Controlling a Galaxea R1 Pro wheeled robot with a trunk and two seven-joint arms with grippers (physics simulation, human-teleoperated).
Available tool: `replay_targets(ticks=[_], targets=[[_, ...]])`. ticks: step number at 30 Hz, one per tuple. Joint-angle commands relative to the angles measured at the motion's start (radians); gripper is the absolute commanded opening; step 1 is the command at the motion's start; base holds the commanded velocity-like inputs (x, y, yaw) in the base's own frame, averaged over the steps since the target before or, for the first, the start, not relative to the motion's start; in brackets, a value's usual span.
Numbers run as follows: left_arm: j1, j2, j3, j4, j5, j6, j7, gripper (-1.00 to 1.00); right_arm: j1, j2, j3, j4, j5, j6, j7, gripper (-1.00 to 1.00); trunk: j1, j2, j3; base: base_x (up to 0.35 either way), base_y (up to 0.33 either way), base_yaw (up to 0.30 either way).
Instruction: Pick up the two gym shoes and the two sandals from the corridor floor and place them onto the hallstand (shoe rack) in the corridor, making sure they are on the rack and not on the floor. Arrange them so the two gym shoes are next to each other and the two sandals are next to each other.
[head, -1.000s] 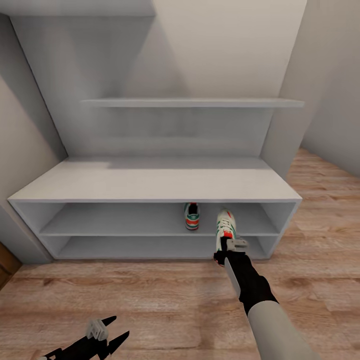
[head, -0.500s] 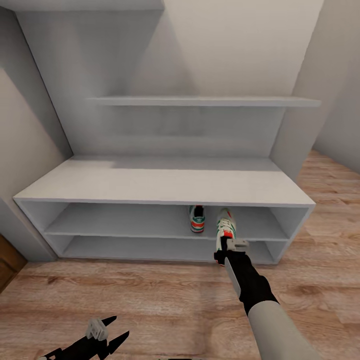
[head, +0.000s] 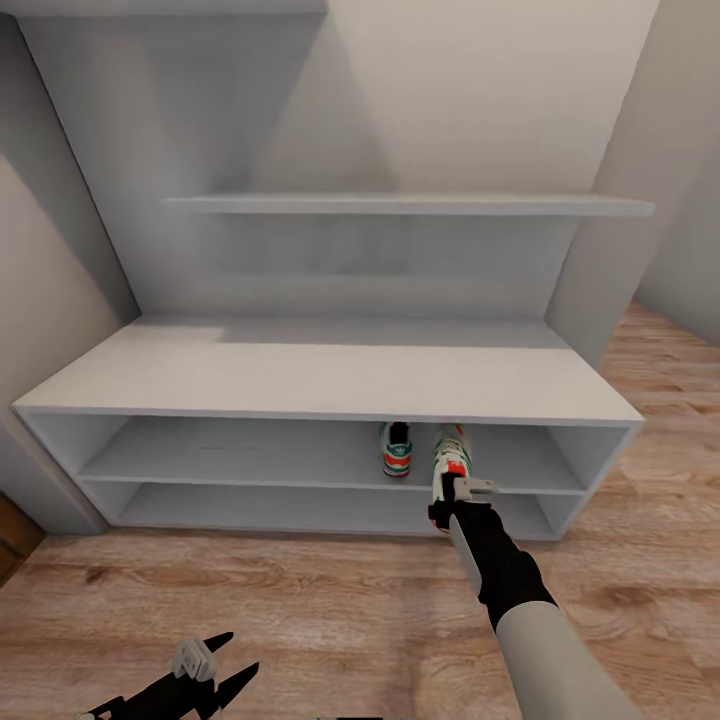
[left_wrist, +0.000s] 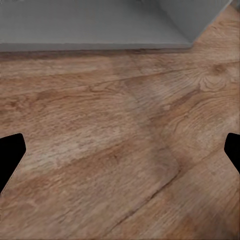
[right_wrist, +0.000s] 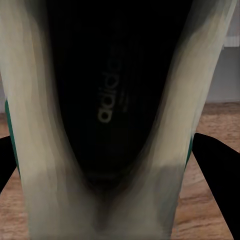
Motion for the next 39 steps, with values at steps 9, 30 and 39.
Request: replay_targets(ticks=[9, 30, 39], targets=[[-0.001, -0.002, 0.009, -0.001, -0.009, -0.004, -0.004, 1.0, 0.0, 0.001, -0.003, -0.001, 0.009, 0.006, 0.003, -1.0, 0.0, 0.0, -0.001, 0.236, 0.0, 0.0], [-0.001, -0.004, 0.009, -0.002, -0.009, -0.004, -0.004, 1.0, 0.0, 0.001, -0.004, -0.002, 0.009, 0.006, 0.003, -1.0, 0.0, 0.0, -0.001, 0.116, 0.05, 0.0], [-0.001, -0.003, 0.009, -0.002, -0.009, -0.004, -0.004, 1.0, 0.0, 0.001, -0.004, -0.002, 0.009, 0.006, 0.003, -1.0, 0.0, 0.0, -0.001, 0.062, 0.017, 0.0]])
